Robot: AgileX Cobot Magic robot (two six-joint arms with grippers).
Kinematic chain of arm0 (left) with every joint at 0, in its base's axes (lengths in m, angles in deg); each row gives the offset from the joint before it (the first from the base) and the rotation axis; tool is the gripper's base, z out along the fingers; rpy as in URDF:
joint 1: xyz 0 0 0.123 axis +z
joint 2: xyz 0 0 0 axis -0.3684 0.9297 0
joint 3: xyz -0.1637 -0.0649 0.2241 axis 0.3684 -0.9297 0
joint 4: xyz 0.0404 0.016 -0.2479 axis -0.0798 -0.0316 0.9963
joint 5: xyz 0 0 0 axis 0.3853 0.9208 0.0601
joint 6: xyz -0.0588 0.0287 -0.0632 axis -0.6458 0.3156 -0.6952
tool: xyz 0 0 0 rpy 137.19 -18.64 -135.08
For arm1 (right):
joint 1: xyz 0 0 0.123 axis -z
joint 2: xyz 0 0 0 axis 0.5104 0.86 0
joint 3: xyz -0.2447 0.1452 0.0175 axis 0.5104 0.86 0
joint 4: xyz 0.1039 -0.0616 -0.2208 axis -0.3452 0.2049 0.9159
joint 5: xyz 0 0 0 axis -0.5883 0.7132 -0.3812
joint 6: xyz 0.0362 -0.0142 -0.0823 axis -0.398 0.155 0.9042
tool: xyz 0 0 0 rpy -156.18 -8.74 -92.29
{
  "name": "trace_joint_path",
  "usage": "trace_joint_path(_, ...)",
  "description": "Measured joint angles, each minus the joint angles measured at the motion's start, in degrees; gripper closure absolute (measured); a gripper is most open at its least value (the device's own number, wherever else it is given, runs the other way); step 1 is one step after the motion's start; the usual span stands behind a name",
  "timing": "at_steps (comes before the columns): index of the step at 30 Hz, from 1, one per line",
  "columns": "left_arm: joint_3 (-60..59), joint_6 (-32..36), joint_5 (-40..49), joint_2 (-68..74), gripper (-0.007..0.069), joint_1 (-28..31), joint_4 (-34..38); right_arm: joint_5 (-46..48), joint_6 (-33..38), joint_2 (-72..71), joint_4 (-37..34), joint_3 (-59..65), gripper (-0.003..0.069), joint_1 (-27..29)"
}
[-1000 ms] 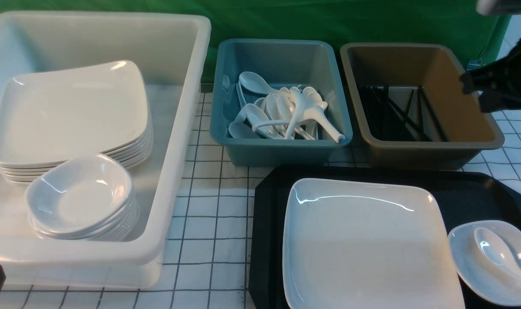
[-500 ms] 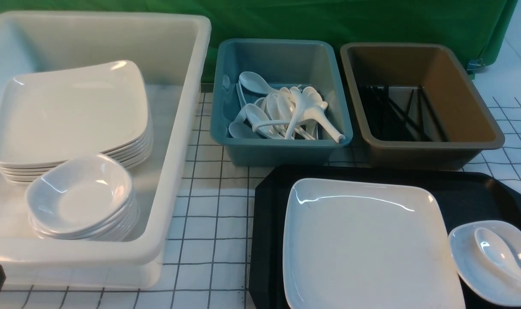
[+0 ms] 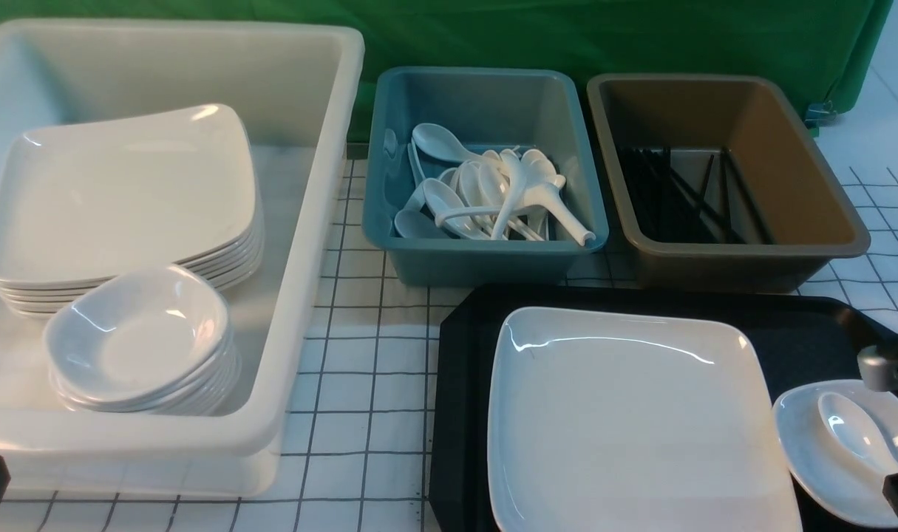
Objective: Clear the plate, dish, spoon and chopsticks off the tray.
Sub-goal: Use the right arm to grab a soup spoon from the plate
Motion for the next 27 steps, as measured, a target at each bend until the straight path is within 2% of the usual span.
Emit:
trace_joint_path(11, 0.00, 0.00, 0.00, 0.00, 0.0603, 0.00, 0.30, -2.43, -0.19, 6.91, 6.51, 0.00, 0.0141, 0.00)
trace_joint_path(17, 0.00, 0.00, 0.00, 0.00, 0.0603, 0.00, 0.30, -4.25, -1.51, 8.88, 6.80, 0.00, 0.0146, 0.00)
trace_joint_path(20, 0.00, 0.00, 0.00, 0.00, 0.0603, 0.00, 0.00, -4.90, -1.56, 10.04, 6.15, 0.00, 0.0207, 0.00)
trace_joint_path(21, 0.00, 0.00, 0.00, 0.00, 0.0603, 0.00, 0.00, -4.95, -1.56, 10.43, 6.08, 0.00, 0.0242, 0.00)
trace_joint_path(22, 0.00, 0.00, 0.00, 0.00, 0.0603, 0.00, 0.00, -4.96, -1.56, 10.92, 6.02, 0.00, 0.0308, 0.00)
trace_joint_path(23, 0.00, 0.00, 0.00, 0.00, 0.0603, 0.00, 0.00, -4.96, -1.56, 10.98, 6.02, 0.00, 0.0317, 0.00)
trace_joint_path(24, 0.00, 0.00, 0.00, 0.00, 0.0603, 0.00, 0.00, -5.09, -1.56, 11.17, 5.97, 0.00, 0.0384, 0.00)
trace_joint_path(25, 0.00, 0.00, 0.00, 0.00, 0.0603, 0.00, 0.00, -5.15, -1.56, 11.24, 5.97, 0.00, 0.0402, 0.00)
trace_joint_path(26, 0.00, 0.00, 0.00, 0.00, 0.0603, 0.00, 0.00, -5.15, -1.56, 11.24, 5.91, 0.00, 0.0473, 0.00)
trace_joint_path(27, 0.00, 0.00, 0.00, 0.00, 0.0603, 0.00, 0.00, -5.15, -1.56, 11.24, 5.91, 0.00, 0.0480, 0.00)
